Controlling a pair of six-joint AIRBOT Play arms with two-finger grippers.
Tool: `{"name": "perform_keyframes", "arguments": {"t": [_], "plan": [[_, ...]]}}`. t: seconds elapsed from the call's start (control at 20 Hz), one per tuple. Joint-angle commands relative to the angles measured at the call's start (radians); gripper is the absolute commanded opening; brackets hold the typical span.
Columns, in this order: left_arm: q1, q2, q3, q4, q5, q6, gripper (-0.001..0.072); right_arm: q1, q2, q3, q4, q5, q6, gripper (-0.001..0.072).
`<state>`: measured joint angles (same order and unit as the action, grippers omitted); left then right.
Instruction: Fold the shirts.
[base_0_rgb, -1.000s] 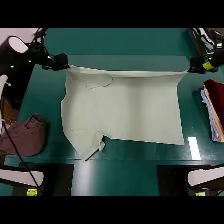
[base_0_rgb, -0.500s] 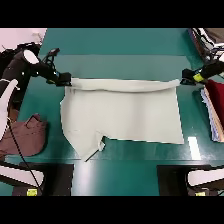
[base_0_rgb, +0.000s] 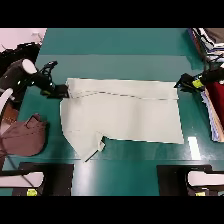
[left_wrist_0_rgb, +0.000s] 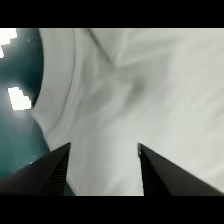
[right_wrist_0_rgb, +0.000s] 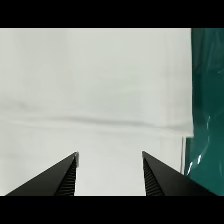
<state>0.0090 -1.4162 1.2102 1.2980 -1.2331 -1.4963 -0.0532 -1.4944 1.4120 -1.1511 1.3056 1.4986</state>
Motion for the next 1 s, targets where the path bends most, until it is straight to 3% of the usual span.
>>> {"name": "perform_keyframes", "arguments": {"t": [0.0, 0.3, 0.5, 0.8, 0.85, 0.95], "plan": [[-0.006, 0.254, -0.293, 0.027, -0.032, -0.063, 0.049, -0.009, 0.119, -0.005, -0.023, 0.041, -0.01, 0.0458], [-0.016, 0.616, -0.741, -0.124, -0.041, -0.131, 0.049, -0.008, 0.243, -0.005, -0.027, 0.008, -0.011, 0.0457], [-0.016, 0.637, -0.84, -0.266, 0.04, -0.107, 0.0491, -0.008, 0.266, -0.005, -0.027, 0.014, -0.011, 0.0457], [-0.016, 0.637, -0.899, -0.34, 0.23, -0.1, 0.0488, -0.008, 0.268, -0.005, -0.025, 0.056, -0.011, 0.0449], [-0.016, 0.637, -0.899, -0.354, 0.245, -0.1, 0.0433, -0.008, 0.268, -0.005, -0.026, 0.063, -0.011, 0.0449], [-0.016, 0.637, -0.898, -0.378, 0.248, -0.068, 0.0054, -0.008, 0.269, -0.005, -0.029, 0.095, -0.011, 0.0449]]}}
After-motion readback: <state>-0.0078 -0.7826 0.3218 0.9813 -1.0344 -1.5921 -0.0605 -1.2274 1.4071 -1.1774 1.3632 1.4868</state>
